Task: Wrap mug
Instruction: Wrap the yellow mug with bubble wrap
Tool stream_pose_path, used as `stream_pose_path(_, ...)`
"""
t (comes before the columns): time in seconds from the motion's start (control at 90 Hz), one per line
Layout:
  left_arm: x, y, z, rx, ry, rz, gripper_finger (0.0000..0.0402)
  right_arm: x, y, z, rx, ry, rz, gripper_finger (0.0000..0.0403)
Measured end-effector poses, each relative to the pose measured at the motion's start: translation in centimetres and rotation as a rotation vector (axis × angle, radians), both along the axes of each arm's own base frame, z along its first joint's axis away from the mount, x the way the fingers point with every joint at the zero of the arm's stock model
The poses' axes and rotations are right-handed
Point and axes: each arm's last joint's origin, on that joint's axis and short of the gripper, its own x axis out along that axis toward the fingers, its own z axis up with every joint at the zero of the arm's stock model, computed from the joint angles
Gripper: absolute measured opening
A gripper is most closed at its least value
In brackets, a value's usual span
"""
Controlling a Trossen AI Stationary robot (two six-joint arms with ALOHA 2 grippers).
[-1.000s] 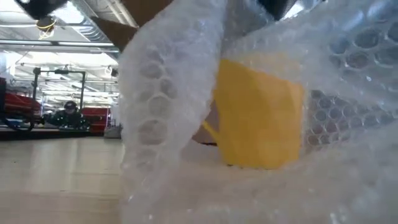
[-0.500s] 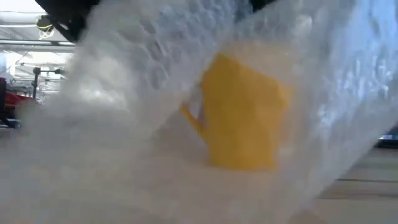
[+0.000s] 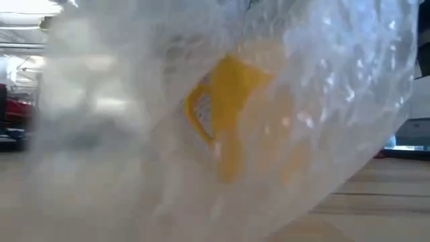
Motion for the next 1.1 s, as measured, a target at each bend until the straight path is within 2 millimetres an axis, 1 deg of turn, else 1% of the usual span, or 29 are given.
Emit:
stream_pose_path(0.078,0.3,0.5,0.0,0.001,0.003,0.022,0.0113,-0.6,0.2,1.2,-0.016,0.026,-0.011,0.0)
stream_pose_path(0.244,0.8,1.3,-0.1,-0.004,0.014,0.025,0.0113,-1.5,1.1,4.7,-0.061,0.034,0.001,0.0)
stream_pose_path(0.367,1.1,1.9,-0.5,-0.028,0.042,0.049,0.0113,-2.0,1.9,7.2,-0.121,-0.04,-0.014,0.0)
stream_pose_path(0.444,1.2,2.2,-0.8,-0.036,0.065,0.062,0.0113,-2.0,2.3,8.8,-0.176,-0.125,-0.011,0.0)
stream_pose_path(0.556,1.2,2.4,-1.0,-0.053,0.085,0.058,0.0113,-2.0,2.2,9.8,-0.224,-0.189,-0.028,0.0)
stream_pose_path(0.622,1.2,2.3,-1.0,-0.054,0.087,0.053,0.0113,-1.8,2.1,9.7,-0.241,-0.204,-0.022,0.0)
stream_pose_path(0.689,1.2,2.3,-1.0,-0.053,0.087,0.05,0.0113,-1.4,1.9,9.1,-0.242,-0.212,-0.017,0.0)
stream_pose_path(0.822,0.9,1.8,-0.9,-0.049,0.084,0.032,0.0113,-1.1,1.7,6.5,-0.206,-0.148,0.005,0.0)
stream_pose_path(0.911,0.5,1.4,-0.6,-0.031,0.089,0.012,0.0113,-1.2,1.8,4.7,-0.167,-0.091,0.003,0.0)
stream_pose_path(1.011,-0.2,1.0,0.7,-0.018,0.065,-0.01,0.0113,-1.3,1.9,2.7,-0.146,-0.059,-0.002,0.0)
stream_pose_path(1.1,-0.9,0.7,2.0,-0.008,0.051,-0.02,0.0113,-1.1,2.1,1.1,-0.112,-0.082,0.0,0.0)
